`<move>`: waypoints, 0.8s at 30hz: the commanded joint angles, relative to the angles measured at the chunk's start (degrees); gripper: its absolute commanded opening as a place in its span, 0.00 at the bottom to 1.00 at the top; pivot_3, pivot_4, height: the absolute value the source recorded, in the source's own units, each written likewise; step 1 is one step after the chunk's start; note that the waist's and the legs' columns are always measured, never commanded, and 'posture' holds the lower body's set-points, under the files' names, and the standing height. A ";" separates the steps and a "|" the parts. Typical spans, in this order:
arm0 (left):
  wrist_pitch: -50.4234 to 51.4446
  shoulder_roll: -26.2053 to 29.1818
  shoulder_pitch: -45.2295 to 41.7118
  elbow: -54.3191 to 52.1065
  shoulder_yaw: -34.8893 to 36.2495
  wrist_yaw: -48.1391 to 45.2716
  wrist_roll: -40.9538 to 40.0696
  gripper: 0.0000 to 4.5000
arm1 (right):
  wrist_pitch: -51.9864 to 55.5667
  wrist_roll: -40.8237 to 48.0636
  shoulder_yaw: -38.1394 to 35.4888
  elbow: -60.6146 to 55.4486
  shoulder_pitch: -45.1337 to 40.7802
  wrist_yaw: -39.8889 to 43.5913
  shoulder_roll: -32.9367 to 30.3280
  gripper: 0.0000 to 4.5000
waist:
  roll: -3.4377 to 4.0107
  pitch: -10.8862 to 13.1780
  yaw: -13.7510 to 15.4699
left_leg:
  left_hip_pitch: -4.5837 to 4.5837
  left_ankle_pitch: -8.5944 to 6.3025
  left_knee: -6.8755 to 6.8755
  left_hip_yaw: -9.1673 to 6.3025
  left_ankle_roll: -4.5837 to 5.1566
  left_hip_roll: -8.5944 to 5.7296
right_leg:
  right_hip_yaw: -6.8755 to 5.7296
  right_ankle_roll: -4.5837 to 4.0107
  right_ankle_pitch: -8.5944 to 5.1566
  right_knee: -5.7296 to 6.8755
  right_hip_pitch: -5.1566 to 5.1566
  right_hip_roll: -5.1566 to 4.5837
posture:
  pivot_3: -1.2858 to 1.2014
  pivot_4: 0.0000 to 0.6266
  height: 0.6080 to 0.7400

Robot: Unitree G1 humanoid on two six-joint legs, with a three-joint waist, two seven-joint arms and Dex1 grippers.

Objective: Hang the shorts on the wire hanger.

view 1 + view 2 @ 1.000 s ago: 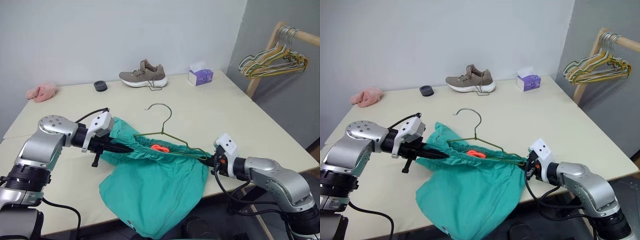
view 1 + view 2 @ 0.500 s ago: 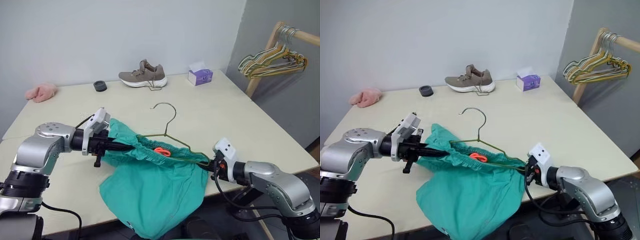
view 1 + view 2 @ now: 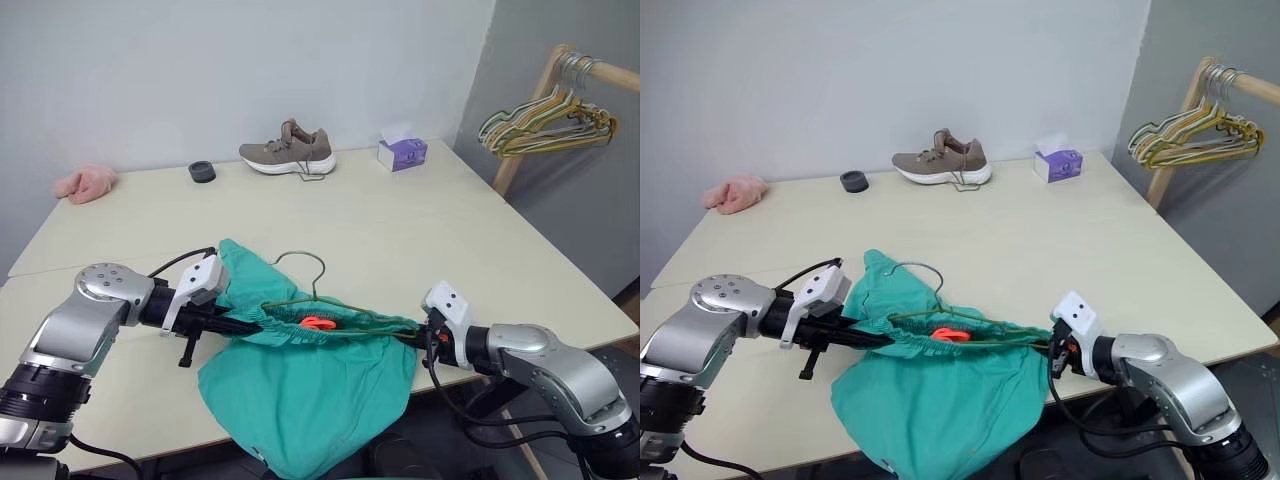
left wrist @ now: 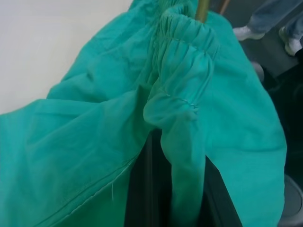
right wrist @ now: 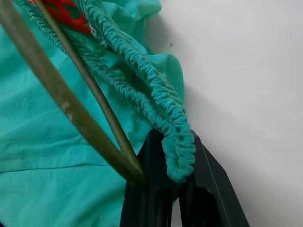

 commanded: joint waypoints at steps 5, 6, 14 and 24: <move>-0.42 -4.00 0.38 -0.02 1.26 4.54 0.43 0.00 | 2.43 0.17 2.17 -2.73 -2.81 1.98 -2.15 0.00 | -0.01 0.00 -0.02 | -0.01 0.00 0.00 -0.01 0.00 0.00 | 0.00 0.00 0.00 0.00 0.00 0.00 | 0.41 0.00 1.00; -0.25 -4.17 0.43 -0.17 1.33 4.75 0.38 0.00 | 2.36 -0.01 2.49 -2.90 -2.83 2.40 -2.84 0.07 | 0.00 0.00 -0.02 | -0.01 0.00 0.00 -0.01 0.00 0.00 | -0.01 0.00 0.00 0.00 -0.01 0.00 | 0.41 0.00 1.00; 0.83 -4.78 0.98 -1.94 1.42 5.83 -0.19 0.00 | -2.50 -4.35 4.65 -6.40 -1.95 9.41 -14.86 0.65 | 0.06 0.04 0.02 | -0.02 0.00 0.00 0.01 0.00 0.00 | -0.02 0.01 0.00 -0.04 0.00 -0.01 | 0.41 0.00 1.00; 1.64 -5.70 0.06 -2.81 1.00 6.60 -0.57 0.00 | -10.40 -1.81 -6.79 -3.67 1.15 20.30 -26.07 0.88 | 0.03 0.03 -0.03 | -0.02 0.00 0.01 0.06 0.00 0.00 | -0.04 0.02 0.00 -0.15 0.05 -0.02 | 0.40 0.00 1.00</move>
